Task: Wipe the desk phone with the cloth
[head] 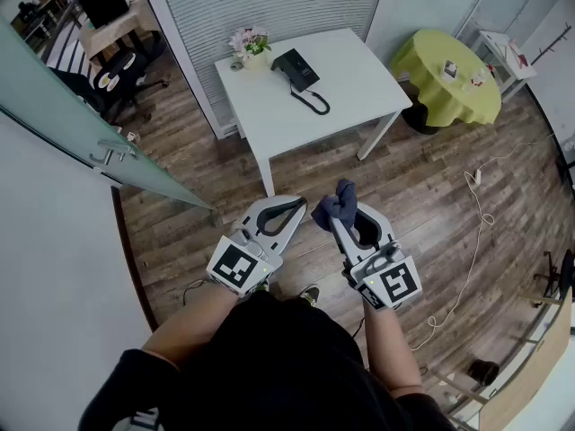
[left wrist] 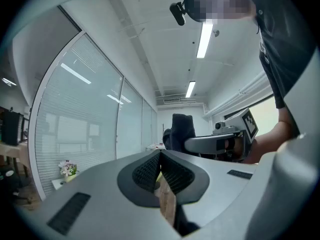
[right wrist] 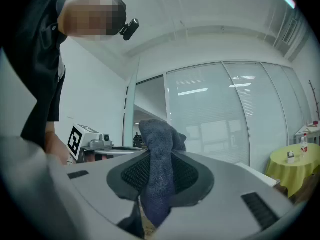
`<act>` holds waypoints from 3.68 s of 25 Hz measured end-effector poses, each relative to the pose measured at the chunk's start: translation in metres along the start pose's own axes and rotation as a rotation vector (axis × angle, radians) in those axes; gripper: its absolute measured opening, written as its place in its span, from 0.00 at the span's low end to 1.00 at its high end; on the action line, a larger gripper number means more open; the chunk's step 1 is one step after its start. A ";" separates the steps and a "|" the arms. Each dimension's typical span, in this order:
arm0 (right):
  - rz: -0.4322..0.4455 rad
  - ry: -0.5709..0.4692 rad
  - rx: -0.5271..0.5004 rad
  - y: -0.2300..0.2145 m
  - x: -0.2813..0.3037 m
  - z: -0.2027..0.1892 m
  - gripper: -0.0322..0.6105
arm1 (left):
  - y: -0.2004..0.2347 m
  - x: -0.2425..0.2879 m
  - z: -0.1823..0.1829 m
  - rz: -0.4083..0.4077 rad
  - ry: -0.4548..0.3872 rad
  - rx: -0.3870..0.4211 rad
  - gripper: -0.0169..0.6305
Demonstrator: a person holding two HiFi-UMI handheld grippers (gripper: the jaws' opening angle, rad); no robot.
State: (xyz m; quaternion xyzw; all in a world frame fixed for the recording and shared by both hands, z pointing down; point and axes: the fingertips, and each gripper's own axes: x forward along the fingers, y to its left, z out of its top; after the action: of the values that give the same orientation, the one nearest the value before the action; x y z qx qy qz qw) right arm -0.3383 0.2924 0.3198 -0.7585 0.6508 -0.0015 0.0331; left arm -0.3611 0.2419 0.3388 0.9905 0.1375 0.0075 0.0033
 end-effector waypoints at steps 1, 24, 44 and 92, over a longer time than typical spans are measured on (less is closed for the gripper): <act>0.003 -0.001 0.000 -0.001 -0.002 0.000 0.23 | -0.002 0.001 0.000 0.002 0.001 -0.003 0.04; 0.122 0.035 0.035 -0.033 -0.051 -0.010 0.23 | -0.048 0.036 -0.002 0.090 0.040 0.029 0.04; 0.109 0.064 -0.005 -0.091 0.098 -0.013 0.23 | 0.102 0.080 -0.006 0.070 0.022 0.024 0.04; 0.335 0.146 -0.008 -0.415 0.190 -0.045 0.23 | 0.223 0.373 -0.039 0.283 0.135 -0.010 0.04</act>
State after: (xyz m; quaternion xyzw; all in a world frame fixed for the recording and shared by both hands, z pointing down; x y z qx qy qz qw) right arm 0.0985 0.1654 0.3789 -0.6373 0.7689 -0.0484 -0.0173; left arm 0.0579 0.1289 0.3848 0.9972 -0.0036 0.0752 -0.0024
